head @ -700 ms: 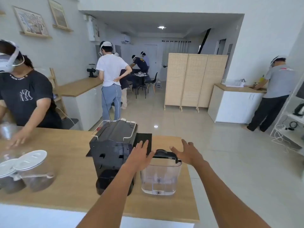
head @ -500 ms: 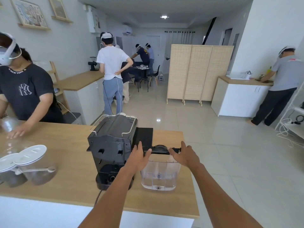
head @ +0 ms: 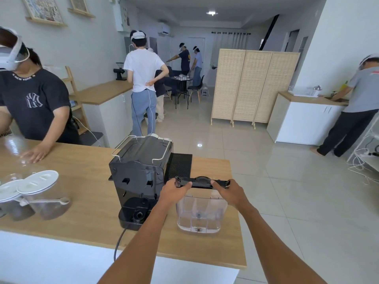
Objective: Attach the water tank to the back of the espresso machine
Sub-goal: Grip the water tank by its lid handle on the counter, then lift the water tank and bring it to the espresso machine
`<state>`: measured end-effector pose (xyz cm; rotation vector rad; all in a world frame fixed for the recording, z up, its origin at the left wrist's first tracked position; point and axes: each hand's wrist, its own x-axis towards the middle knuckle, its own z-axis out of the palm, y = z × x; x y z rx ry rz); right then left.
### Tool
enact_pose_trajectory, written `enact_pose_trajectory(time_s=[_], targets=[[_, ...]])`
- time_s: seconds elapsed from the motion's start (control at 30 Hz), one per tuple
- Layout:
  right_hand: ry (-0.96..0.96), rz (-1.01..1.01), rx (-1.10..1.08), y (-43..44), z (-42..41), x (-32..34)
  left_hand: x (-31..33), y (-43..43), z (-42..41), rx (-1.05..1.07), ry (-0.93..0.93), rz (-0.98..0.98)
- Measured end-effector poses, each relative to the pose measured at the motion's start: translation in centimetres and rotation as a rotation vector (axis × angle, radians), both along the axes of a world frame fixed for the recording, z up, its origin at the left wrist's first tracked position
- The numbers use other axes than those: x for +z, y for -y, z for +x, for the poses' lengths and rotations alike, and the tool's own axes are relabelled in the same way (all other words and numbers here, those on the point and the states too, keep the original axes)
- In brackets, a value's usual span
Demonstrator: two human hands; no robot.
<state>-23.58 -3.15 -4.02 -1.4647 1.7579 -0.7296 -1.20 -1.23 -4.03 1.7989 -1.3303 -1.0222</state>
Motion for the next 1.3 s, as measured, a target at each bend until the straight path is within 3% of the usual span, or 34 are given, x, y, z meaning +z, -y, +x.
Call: enact_pose_trajectory(time_s=[0.33, 0.6, 0.87, 1.3], targets=[[0.236, -0.13, -0.035, -1.6, -0.5, -0.1, -0.8, -0.8, 0.3, 0.099, -0.081, -0.159], [0.234, -0.306, -0.096, -3.1, -0.1, 0.2, -0.1, -1.7, -0.3, 0.214, -0.015, -0.304], [0.196, -0.347, -0.119, -3.9, 0.5, 0.4, -0.1, -1.7, -0.3, 0.209, 0.018, -0.313], [0.345, -0.344, -0.254, -3.9, 1.6, 1.5, 1.2, -0.4, -0.8, 0.335, -0.076, -0.198]])
